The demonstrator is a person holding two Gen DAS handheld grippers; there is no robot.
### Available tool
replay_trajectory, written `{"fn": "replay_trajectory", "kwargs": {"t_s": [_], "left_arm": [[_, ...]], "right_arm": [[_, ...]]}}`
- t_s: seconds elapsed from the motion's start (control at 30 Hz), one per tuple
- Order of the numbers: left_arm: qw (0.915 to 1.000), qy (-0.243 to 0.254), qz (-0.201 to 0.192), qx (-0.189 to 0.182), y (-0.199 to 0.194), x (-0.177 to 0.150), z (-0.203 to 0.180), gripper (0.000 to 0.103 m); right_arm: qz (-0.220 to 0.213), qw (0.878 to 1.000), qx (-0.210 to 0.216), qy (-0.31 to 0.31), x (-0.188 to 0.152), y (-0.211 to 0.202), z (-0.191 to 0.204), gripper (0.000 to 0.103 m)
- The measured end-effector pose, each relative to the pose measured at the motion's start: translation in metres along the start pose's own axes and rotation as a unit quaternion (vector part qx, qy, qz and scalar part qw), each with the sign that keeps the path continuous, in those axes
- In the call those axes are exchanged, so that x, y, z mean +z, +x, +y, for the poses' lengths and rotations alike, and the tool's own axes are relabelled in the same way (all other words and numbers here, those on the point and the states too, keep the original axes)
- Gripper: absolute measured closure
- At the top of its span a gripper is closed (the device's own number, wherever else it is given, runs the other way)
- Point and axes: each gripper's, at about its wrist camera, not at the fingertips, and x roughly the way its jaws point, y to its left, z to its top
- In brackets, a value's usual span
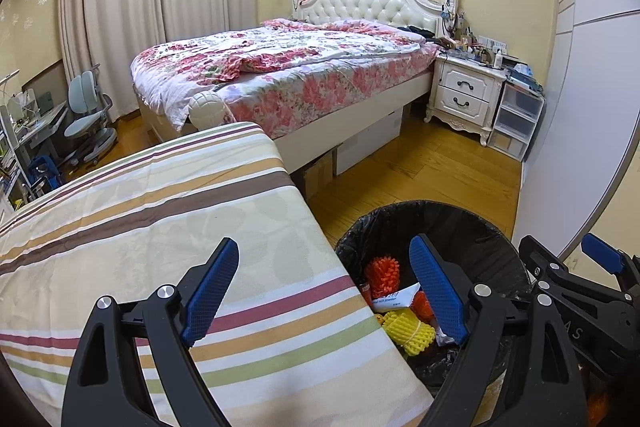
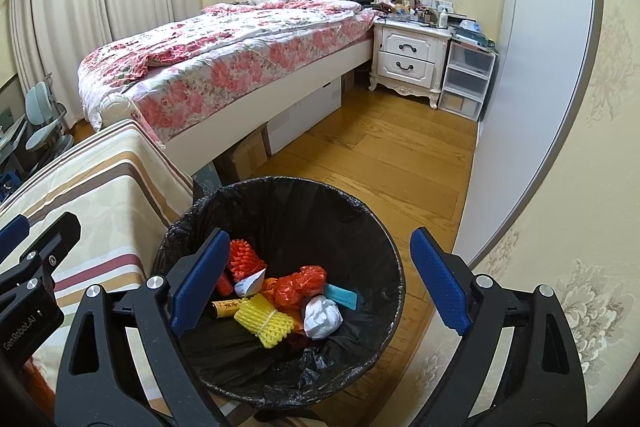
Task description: Collect trash
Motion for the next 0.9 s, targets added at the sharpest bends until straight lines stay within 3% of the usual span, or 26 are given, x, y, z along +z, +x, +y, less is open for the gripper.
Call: {"fn": "replay_trajectory", "kwargs": {"t_s": [0.47, 0.9], "left_arm": [[0.9994, -0.015, -0.028, 0.012, -0.045, -0.012, 0.023, 0.018], [0.9986, -0.031, -0.038, 0.02, -0.058, -0.018, 0.039, 0.018]], "right_arm": [[-0.037, 0.999, 0.018, -0.027, -0.006, -0.047, 0.022, 0.013], [-0.059, 0.997, 0.031, -0.041, -0.01, -0.074, 0.035, 0.013]]}}
